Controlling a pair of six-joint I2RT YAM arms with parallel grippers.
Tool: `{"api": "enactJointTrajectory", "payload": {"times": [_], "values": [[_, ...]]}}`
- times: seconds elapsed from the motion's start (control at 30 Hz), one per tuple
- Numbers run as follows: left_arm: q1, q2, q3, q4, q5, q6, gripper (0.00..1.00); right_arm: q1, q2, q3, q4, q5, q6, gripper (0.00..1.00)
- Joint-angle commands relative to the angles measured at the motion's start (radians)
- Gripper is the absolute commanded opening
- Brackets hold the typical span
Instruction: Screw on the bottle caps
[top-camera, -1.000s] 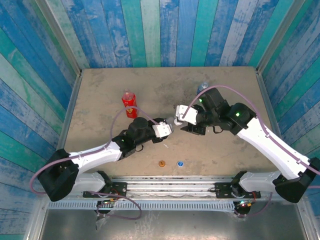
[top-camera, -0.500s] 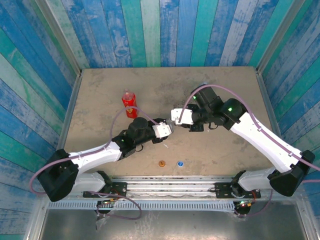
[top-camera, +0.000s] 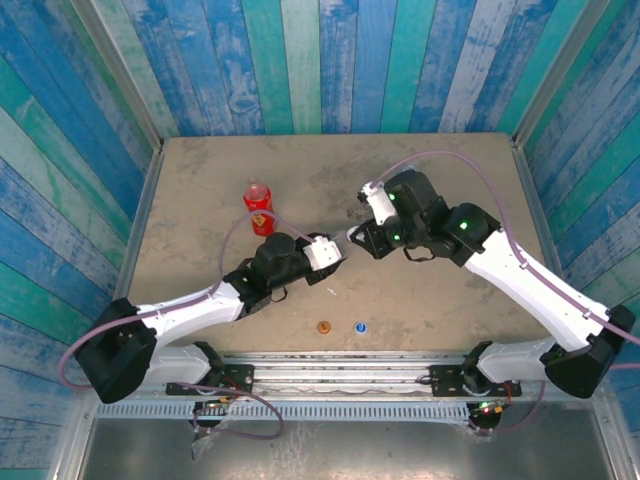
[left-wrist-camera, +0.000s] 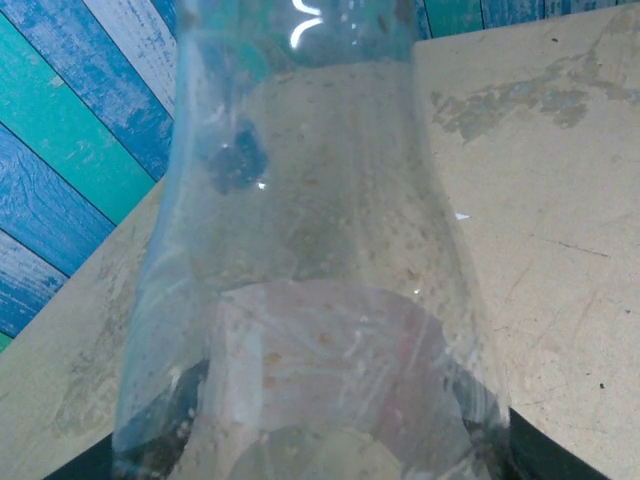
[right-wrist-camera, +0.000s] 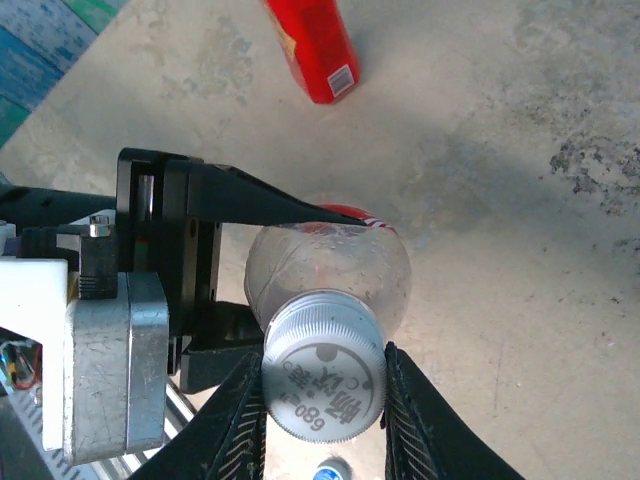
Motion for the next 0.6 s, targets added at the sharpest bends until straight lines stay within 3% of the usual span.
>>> {"api": "enactJointTrajectory", "payload": {"times": [0.0,0.07,0.2,0.3,0.43,0.57], "values": [[-0.013,-0.049,-0.017,0.025,0.054,0.020,0.39,-0.022,-0.058,-0.031,0.077,0.002,-0.041,0.25],[-0.013,-0.060,-0.025,0.029,0.060,0.038,0.38,-0.022,-0.085,-0.054,0.047,-0.033,-0.308,0.37],[-0.013,-0.073,-0.031,0.015,0.046,0.074,0.37,-0.022,-0.138,-0.069,-0.024,-0.069,-0.764,0.50],[-0.015,-0.085,-0.045,0.015,0.052,0.101,0.37,-0.023,-0.154,-0.051,-0.044,-0.118,-0.983,0.50],[-0.015,-0.095,-0.051,0.022,0.063,0.122,0.36,-0.023,-0.076,0.037,-0.140,-0.129,-1.149,0.50],[-0.015,-0.101,-0.056,0.019,0.058,0.133,0.36,-0.023,0.011,0.110,-0.231,-0.165,-1.210,0.48]]}}
